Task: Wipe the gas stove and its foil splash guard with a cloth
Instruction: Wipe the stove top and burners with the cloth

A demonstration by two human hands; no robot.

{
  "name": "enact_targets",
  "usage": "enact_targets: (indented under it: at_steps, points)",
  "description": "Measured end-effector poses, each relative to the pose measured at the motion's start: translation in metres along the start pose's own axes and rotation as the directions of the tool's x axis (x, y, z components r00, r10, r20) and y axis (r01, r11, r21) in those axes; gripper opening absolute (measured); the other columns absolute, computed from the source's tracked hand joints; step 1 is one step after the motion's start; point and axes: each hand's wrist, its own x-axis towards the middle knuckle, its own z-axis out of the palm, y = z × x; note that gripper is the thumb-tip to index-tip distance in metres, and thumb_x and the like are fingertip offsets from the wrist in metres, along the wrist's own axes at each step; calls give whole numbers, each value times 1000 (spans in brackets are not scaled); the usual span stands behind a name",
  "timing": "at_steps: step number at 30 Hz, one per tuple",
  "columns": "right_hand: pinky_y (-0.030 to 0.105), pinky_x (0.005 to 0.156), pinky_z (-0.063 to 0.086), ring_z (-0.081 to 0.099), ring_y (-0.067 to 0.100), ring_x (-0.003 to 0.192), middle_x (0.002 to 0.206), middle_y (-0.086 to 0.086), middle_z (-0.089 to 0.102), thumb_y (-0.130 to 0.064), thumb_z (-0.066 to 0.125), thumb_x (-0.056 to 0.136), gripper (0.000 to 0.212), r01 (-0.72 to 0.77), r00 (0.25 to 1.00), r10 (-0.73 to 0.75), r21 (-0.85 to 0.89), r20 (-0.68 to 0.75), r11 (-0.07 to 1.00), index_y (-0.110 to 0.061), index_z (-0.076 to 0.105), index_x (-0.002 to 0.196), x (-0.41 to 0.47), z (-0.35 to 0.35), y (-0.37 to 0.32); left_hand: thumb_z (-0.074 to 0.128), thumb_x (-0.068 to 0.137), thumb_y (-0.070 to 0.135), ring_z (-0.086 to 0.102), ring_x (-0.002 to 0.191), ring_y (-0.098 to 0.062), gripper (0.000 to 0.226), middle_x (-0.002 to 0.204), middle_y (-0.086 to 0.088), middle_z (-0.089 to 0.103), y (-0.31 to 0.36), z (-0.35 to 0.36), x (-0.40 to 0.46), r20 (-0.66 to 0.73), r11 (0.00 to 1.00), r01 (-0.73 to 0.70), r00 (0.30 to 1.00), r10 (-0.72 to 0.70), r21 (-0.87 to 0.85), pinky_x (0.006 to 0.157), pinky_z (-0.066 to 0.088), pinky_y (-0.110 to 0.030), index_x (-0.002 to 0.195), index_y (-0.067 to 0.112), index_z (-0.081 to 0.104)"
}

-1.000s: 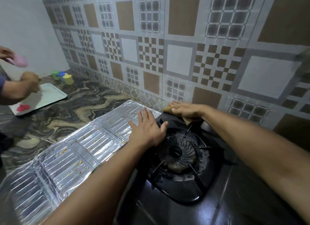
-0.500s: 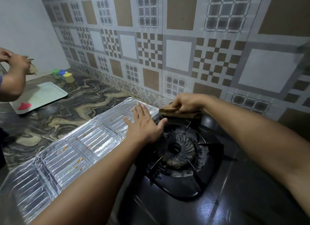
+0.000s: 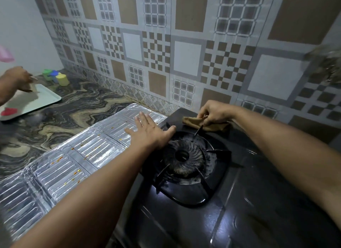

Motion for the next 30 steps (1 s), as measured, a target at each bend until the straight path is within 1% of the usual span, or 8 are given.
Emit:
enact_targets:
  at_steps: [6, 10, 15, 17, 19, 22, 28, 30]
  points:
    - [23, 68, 41, 57, 8, 83, 87, -11, 66, -16, 78, 78, 20, -98, 994, 98, 13, -42, 995, -34, 70, 83, -79, 7, 22, 19, 78, 81, -9, 148, -29, 107, 161, -8, -11, 4, 1, -2, -14, 999, -37, 999, 38, 20, 109, 0, -70, 153, 9, -6]
    - [21, 64, 39, 55, 6, 82, 86, -10, 62, -18, 76, 79, 16, -206, 975, 212, -82, 66, 975, -32, 69, 77, -119, 5, 23, 14, 84, 74, -10, 148, -29, 97, 161, -11, -10, 4, 4, -4, -60, 989, -118, 991, 124, 85, 110, -3, -69, 153, 8, -6]
    - [21, 65, 41, 59, 11, 88, 87, -13, 64, -20, 76, 79, 13, -141, 961, 156, 82, -228, 987, -29, 72, 87, -91, 22, 18, 13, 90, 64, -12, 148, -29, 87, 160, -11, -14, 4, 5, -5, -105, 967, -221, 966, 235, 128, 111, -6, -65, 151, 8, -13]
    - [23, 71, 43, 58, 12, 89, 94, -8, 66, -22, 76, 80, 21, -103, 939, 130, 101, -319, 990, -20, 74, 101, -59, 28, 11, 14, 92, 61, -14, 148, -27, 83, 159, -8, -19, 3, 6, -3, -141, 951, -278, 945, 296, 136, 111, -8, -63, 150, 12, -20]
    - [27, 88, 46, 58, 14, 95, 104, -1, 69, -21, 76, 81, 26, -57, 906, 102, 119, -410, 991, -18, 74, 106, -25, 35, 4, 13, 96, 54, -16, 147, -22, 74, 159, -3, -21, 4, 5, -2, -148, 903, -383, 899, 413, 194, 113, -10, -62, 150, 17, -20]
    - [36, 104, 41, 59, 20, 108, 116, 2, 68, -19, 72, 83, 31, -30, 863, 101, 148, -495, 988, -28, 71, 113, 17, 44, -9, 14, 100, 42, -14, 147, -15, 61, 161, 2, -12, 5, 4, 0, -74, 793, -530, 816, 573, 301, 115, -9, -58, 153, 19, -6]
    - [23, 107, 38, 56, 13, 120, 124, -3, 66, 4, 57, 86, 43, 39, 896, 52, 194, -441, 980, -25, 69, 117, 47, 39, -14, 20, 102, 40, -2, 149, -11, 57, 162, 5, 5, 7, 4, 4, -16, 809, -539, 830, 557, 234, 117, -6, -56, 154, 19, 14]
    - [26, 110, 37, 56, 14, 121, 123, -2, 66, 10, 49, 83, 50, 45, 910, 29, 168, -413, 985, -22, 70, 115, 46, 39, -12, 21, 102, 40, 0, 149, -13, 56, 162, 6, 7, 7, 4, 4, -9, 825, -525, 843, 539, 210, 117, -4, -55, 153, 19, 17]
